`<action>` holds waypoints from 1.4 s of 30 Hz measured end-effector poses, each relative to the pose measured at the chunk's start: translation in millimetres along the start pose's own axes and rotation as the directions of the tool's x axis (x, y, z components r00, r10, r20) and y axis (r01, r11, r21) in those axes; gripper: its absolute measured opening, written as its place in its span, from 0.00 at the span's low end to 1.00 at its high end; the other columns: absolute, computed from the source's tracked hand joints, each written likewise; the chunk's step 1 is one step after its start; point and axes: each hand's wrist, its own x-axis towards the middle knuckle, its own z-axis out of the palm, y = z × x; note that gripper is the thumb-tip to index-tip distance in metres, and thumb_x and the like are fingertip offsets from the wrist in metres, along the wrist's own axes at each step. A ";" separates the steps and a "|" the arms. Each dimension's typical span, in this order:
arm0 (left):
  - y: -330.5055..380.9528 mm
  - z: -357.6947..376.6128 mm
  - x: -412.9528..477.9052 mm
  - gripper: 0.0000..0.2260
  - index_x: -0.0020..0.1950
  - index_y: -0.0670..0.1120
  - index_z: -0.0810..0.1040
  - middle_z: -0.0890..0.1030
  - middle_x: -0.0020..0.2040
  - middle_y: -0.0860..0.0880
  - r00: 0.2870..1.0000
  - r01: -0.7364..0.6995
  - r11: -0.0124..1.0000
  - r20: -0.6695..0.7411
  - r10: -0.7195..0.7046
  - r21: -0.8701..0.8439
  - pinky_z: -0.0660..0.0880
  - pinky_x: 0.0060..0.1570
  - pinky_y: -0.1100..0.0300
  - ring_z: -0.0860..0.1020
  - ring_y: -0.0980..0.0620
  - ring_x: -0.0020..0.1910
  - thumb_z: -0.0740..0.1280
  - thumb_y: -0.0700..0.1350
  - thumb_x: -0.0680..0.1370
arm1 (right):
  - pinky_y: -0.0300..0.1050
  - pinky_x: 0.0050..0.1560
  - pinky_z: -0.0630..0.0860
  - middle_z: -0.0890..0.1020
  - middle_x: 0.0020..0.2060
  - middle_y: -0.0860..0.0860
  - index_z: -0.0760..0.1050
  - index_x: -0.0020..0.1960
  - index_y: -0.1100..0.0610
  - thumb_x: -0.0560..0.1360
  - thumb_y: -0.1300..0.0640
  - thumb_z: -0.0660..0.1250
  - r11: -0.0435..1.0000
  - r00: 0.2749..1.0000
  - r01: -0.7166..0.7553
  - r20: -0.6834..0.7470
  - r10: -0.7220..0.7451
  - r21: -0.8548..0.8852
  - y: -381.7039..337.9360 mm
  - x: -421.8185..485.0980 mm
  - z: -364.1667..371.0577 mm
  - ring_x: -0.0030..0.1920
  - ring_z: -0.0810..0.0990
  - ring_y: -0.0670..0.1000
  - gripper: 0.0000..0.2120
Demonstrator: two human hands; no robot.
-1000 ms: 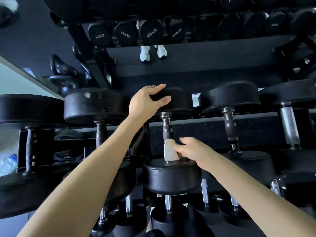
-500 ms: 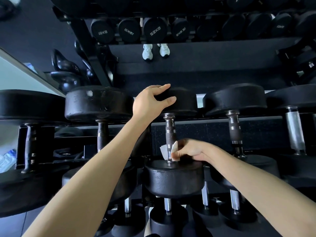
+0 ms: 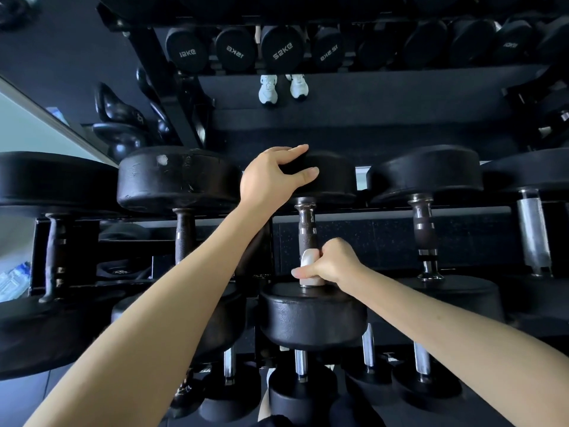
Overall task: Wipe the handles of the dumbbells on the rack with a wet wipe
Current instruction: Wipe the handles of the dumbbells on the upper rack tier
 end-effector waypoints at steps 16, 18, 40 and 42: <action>-33.7 10.0 -79.7 0.07 0.43 0.50 0.82 0.82 0.35 0.54 0.951 0.222 0.950 -0.165 -0.261 -0.221 0.79 0.46 0.55 0.81 0.53 0.38 0.66 0.40 0.73 | 0.46 0.42 0.66 0.80 0.44 0.54 0.72 0.54 0.54 0.80 0.46 0.53 0.874 0.875 0.350 -0.216 -0.434 -0.338 -21.1 -44.2 0.3 0.48 0.78 0.58 0.15; -43.9 21.5 -86.0 0.07 0.41 0.50 0.82 0.83 0.34 0.51 0.949 0.284 0.931 -0.075 -0.308 -0.229 0.80 0.45 0.53 0.82 0.50 0.38 0.66 0.40 0.73 | 0.44 0.40 0.63 0.80 0.45 0.56 0.72 0.59 0.58 0.82 0.52 0.50 0.877 0.903 0.335 -0.148 -0.403 -0.345 -15.2 -53.6 0.5 0.47 0.77 0.58 0.16; -71.3 67.8 -64.0 0.07 0.45 0.42 0.84 0.85 0.40 0.45 0.902 0.430 0.782 0.198 -0.383 -0.450 0.80 0.50 0.47 0.83 0.47 0.43 0.73 0.46 0.73 | 0.34 0.34 0.67 0.83 0.38 0.53 0.80 0.47 0.56 0.79 0.57 0.59 0.963 0.809 0.229 -0.578 -0.106 0.144 16.4 -71.8 14.1 0.40 0.80 0.53 0.11; -74.3 66.9 -58.5 0.07 0.45 0.43 0.85 0.85 0.42 0.44 0.918 0.396 0.802 0.204 -0.340 -0.447 0.78 0.53 0.46 0.83 0.46 0.46 0.72 0.46 0.73 | 0.35 0.35 0.69 0.82 0.35 0.54 0.79 0.42 0.58 0.79 0.57 0.60 0.955 0.798 0.235 -0.597 -0.084 0.179 17.7 -70.5 15.6 0.37 0.80 0.53 0.12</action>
